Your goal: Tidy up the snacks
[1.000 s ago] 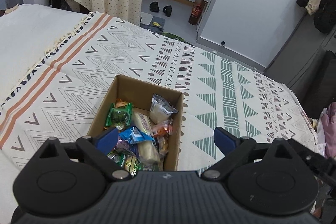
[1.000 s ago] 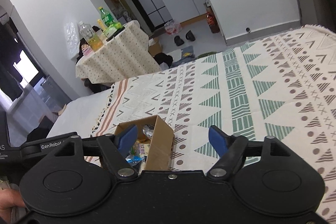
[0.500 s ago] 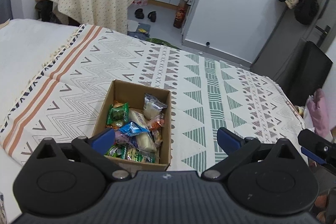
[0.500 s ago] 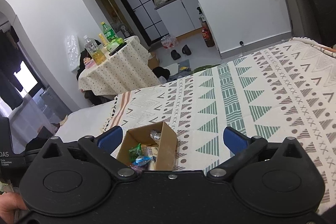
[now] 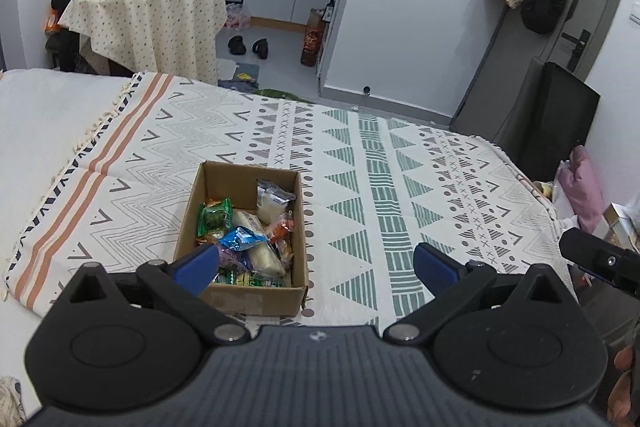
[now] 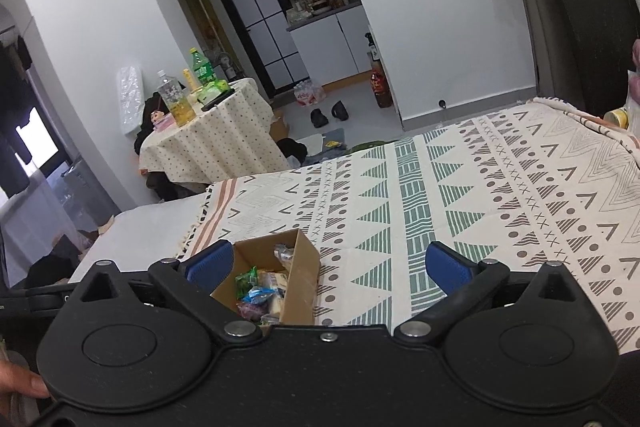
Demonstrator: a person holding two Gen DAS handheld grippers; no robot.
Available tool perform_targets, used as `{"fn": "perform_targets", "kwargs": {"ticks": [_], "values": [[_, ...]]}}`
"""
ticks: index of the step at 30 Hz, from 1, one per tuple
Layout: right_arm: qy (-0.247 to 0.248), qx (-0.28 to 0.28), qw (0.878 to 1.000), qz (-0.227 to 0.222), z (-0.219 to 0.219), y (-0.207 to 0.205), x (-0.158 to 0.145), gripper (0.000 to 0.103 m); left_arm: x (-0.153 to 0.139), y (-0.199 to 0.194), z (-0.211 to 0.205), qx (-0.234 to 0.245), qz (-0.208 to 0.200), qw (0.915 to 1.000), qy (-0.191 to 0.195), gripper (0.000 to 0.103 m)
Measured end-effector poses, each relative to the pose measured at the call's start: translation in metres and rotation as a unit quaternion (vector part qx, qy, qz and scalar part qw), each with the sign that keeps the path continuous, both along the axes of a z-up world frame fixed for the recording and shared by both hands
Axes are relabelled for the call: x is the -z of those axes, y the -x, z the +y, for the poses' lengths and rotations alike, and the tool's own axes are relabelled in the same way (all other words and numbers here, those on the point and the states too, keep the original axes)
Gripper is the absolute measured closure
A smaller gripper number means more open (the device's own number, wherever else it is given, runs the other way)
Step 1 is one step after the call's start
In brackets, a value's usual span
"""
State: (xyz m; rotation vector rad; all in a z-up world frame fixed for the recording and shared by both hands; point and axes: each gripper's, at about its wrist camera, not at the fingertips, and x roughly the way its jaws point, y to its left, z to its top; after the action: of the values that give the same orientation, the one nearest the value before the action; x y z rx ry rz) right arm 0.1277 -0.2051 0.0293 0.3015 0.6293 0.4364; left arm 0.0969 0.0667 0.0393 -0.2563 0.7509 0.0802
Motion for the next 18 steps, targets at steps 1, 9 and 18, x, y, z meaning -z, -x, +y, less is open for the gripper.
{"fn": "perform_targets", "kwargs": {"ticks": [1, 9, 18], "values": [[0.0, -0.001, 1.0, -0.001, -0.001, 0.003, -0.001, 0.0, -0.001, 0.004, -0.001, 0.002, -0.003, 1.0, -0.001, 0.0], [0.031, 0.014, 0.999, -0.006, -0.004, 0.028, 0.0, 0.0, -0.005, 0.029, -0.003, 0.015, -0.01, 0.9998, -0.012, 0.0], [0.042, 0.019, 0.999, 0.01, -0.012, 0.051, 0.007, 0.0, -0.012, 0.058, 0.003, 0.032, -0.015, 0.9992, -0.021, 0.0]]}}
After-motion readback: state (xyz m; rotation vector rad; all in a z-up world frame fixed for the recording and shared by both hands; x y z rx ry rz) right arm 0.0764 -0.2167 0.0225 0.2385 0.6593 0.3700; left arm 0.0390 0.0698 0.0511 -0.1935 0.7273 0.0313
